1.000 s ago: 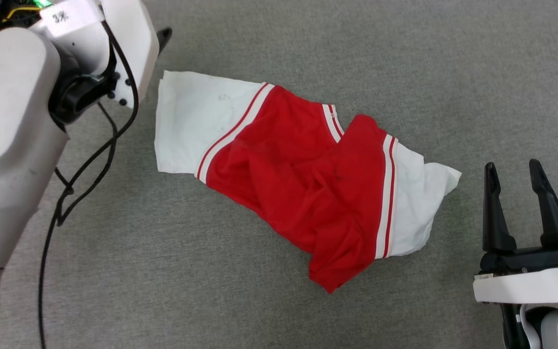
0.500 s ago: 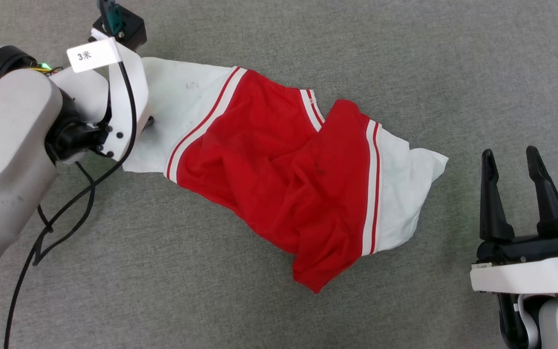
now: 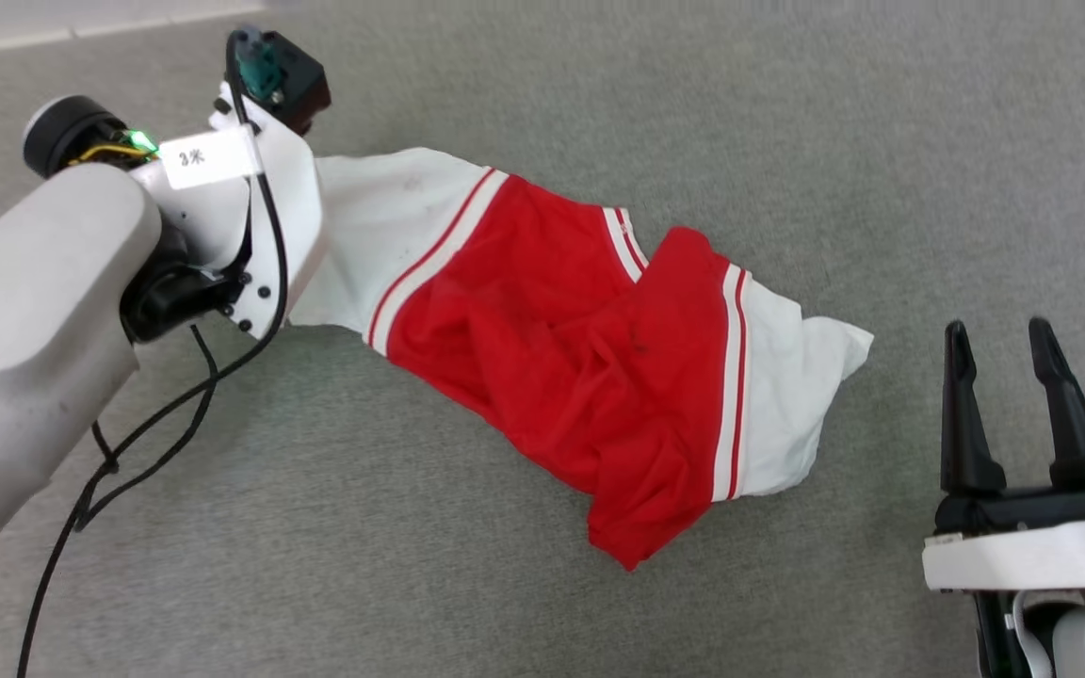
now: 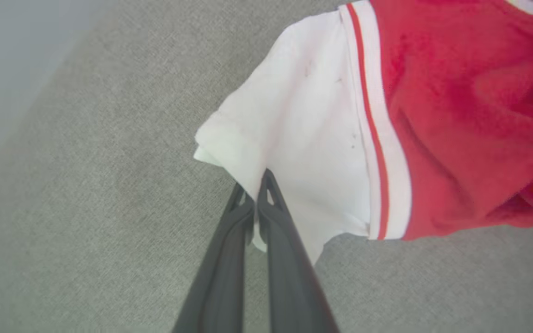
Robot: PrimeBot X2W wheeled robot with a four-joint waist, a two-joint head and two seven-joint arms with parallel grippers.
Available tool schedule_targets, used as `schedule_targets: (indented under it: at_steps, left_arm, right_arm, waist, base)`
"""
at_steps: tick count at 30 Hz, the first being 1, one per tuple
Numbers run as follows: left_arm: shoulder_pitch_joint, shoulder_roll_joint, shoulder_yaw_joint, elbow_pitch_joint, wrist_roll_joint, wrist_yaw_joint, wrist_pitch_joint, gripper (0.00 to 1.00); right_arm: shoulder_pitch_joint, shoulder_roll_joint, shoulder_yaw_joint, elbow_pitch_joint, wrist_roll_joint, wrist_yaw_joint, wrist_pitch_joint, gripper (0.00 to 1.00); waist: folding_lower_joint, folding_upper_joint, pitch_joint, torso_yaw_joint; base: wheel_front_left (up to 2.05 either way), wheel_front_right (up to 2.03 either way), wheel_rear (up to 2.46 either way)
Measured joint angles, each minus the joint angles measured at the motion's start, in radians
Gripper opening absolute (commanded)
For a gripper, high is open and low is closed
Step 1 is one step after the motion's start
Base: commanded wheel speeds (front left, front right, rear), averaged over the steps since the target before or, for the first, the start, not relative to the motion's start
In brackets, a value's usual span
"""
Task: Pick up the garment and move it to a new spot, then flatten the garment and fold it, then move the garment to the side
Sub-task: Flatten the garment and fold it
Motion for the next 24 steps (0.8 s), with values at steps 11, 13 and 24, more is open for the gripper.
schedule_targets:
  at_steps: [11,13,24]
  left_arm:
    - [0.153,0.12,-0.038,-0.109,-0.043,0.005,-0.115,0.0]
    - [0.201,0.142,-0.043,-0.124,-0.062,0.017,-0.122,0.0]
    - [0.43,0.166,-0.09,-0.076,-0.159,0.058,-0.146,0.0]
  right_arm:
    - [0.071,0.0,-0.019,0.012,-0.026,0.0,0.0,1.0]
    - [0.078,0.0,-0.021,0.015,-0.026,0.0,0.0,1.0]
    - [0.085,0.0,-0.012,0.016,-0.029,0.0,0.0,1.0]
  waist:
    - [-0.0003,0.0,-0.142,0.107]
    - [-0.0002,0.0,-0.159,0.126]
    - [-0.0003,0.0,-0.175,0.14]
  base:
    - [0.0,0.0,0.0]
    - [0.0,0.0,0.0]
    - [0.0,0.0,0.0]
